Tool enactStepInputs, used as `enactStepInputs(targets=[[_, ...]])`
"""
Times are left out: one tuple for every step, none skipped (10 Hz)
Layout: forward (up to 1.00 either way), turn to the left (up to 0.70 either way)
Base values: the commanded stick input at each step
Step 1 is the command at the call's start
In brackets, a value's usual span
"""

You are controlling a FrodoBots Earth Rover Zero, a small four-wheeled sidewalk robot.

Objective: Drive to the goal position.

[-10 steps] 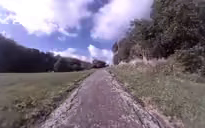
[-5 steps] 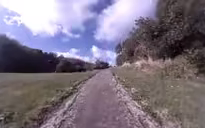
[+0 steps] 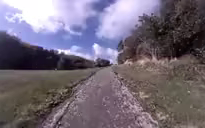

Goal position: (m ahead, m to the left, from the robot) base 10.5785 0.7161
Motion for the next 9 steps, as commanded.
enactStepInputs(targets=[[1.00,0.07],[1.00,0.04],[1.00,0.03],[1.00,0.03],[1.00,0.03],[1.00,0.03],[1.00,0.03],[1.00,0.02],[1.00,0.02]])
